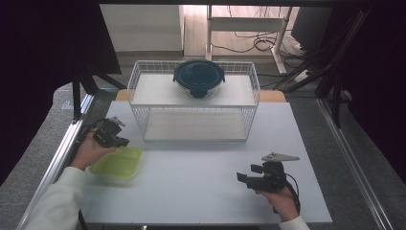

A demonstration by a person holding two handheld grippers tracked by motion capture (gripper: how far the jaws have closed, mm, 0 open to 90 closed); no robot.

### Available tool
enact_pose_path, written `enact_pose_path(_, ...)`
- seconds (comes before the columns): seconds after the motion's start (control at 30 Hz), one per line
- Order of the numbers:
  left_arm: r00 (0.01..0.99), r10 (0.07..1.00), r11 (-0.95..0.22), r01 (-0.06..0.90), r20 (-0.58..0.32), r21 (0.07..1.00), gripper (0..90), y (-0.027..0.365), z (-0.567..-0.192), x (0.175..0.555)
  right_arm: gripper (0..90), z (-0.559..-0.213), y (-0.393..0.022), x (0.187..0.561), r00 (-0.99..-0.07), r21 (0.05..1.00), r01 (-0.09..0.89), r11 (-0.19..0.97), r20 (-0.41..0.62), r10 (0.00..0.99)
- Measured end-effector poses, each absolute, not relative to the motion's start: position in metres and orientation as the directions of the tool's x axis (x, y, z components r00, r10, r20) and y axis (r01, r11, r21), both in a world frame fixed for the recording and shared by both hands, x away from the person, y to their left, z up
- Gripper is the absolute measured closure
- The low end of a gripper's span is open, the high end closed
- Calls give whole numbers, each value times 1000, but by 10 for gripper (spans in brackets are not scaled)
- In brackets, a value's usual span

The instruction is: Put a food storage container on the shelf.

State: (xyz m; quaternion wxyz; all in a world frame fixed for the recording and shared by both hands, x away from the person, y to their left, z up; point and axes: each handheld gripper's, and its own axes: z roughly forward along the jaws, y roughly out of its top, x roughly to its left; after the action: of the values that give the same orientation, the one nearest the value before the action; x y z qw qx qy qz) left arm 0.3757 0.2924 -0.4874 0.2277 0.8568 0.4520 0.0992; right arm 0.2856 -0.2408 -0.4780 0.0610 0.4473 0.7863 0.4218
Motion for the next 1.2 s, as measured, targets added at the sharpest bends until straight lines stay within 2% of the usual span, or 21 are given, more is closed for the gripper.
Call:
enact_pose_path(0.3,414,910,-326,755,-28,569,897,341,-466,348,258,-477,-241,285,-594,723,646,244,277,755)
enact_pose_path(0.57,254,966,-191,836,-54,515,897,386,-490,323,258,-476,-239,287,-592,722,647,243,276,758)
enact_pose_path(0.77,252,964,-180,856,-87,485,897,389,-507,315,258,-477,-238,288,-589,718,652,243,278,759)
enact_pose_path(1.2,271,953,-177,862,-136,476,898,373,-519,304,258,-477,-239,287,-581,718,655,237,277,766)
